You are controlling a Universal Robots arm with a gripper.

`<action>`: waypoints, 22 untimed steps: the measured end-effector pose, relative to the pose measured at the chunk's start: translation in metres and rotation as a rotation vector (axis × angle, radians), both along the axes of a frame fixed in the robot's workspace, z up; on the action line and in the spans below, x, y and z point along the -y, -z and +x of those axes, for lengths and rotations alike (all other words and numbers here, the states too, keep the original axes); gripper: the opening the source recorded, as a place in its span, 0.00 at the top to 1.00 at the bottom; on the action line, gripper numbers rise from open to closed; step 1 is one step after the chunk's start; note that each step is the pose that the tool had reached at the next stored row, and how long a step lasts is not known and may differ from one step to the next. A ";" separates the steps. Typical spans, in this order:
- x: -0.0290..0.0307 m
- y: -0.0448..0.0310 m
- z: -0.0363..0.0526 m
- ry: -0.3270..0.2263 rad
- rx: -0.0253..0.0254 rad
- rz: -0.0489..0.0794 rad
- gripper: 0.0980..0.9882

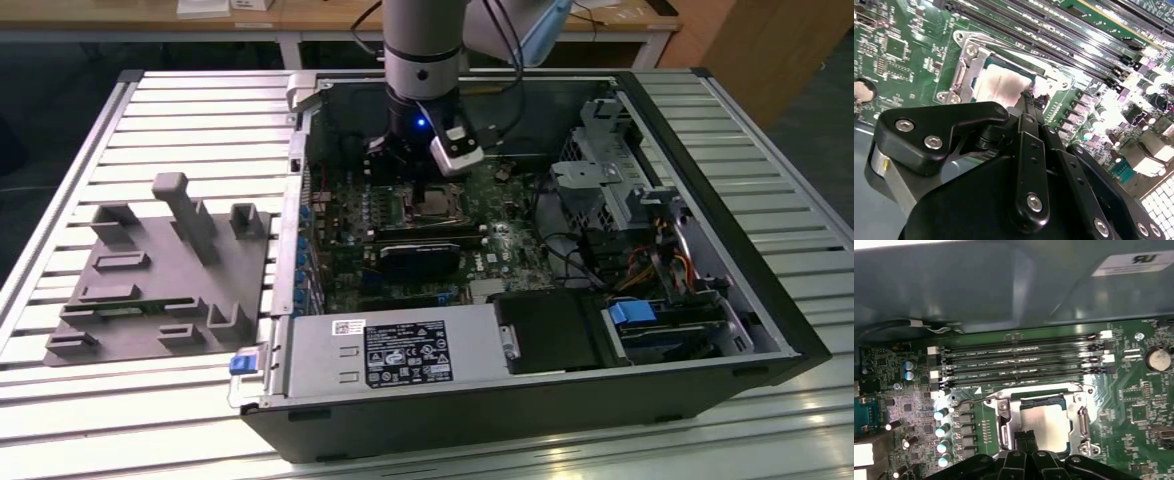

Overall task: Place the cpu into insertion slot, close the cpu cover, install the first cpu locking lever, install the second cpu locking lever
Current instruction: 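Close the cpu cover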

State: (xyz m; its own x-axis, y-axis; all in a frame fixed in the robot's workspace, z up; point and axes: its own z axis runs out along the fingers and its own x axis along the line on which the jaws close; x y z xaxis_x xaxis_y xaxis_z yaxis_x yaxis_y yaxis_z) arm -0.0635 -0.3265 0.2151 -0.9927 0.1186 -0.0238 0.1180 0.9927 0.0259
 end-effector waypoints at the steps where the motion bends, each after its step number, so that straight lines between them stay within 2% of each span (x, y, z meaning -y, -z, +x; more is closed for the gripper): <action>1: 0.0000 0.0010 -0.0008 0.000 0.0000 0.000 1.00; 22: 0.0000 0.0134 -0.0062 0.000 -0.0001 0.000 1.00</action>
State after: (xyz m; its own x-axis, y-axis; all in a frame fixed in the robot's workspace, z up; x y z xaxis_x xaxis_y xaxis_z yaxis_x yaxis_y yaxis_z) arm -0.0697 -0.3265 0.2017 -0.9927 0.1186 -0.0238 0.1180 0.9927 0.0259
